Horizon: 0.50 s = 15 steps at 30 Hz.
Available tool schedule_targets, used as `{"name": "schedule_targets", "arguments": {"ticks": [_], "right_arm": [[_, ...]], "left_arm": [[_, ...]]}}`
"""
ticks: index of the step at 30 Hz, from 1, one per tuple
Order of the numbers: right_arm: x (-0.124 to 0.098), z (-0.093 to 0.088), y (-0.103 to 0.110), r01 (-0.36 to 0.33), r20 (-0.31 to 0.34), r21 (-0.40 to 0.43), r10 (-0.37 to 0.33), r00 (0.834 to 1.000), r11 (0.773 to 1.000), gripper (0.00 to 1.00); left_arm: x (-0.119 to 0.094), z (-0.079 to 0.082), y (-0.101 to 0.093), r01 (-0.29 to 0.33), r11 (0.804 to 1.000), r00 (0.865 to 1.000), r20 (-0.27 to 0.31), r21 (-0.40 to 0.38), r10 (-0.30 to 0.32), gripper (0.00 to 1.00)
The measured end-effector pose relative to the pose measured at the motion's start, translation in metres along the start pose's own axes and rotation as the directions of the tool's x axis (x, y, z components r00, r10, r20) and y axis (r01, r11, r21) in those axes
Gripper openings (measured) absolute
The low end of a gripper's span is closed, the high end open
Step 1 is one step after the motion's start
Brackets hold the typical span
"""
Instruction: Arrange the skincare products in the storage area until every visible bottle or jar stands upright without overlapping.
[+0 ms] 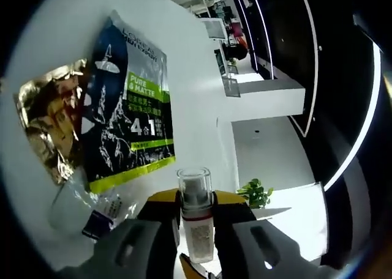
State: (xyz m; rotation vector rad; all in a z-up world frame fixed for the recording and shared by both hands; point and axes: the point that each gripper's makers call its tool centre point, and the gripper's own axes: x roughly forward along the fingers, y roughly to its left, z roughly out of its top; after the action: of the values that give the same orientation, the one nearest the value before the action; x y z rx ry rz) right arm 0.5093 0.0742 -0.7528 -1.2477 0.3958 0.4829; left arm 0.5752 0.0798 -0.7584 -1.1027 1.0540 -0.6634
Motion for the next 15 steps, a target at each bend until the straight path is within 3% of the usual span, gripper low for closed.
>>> {"name": "schedule_targets", "arguments": {"ticks": [15], "right_arm": [[0.002, -0.007, 0.015, -0.032, -0.004, 0.073, 0.032, 0.999, 0.997, 0.23]], "left_arm": [[0.005, 0.001, 0.012, -0.035, 0.999, 0.999, 0.015, -0.027, 0.036, 0.15]]}}
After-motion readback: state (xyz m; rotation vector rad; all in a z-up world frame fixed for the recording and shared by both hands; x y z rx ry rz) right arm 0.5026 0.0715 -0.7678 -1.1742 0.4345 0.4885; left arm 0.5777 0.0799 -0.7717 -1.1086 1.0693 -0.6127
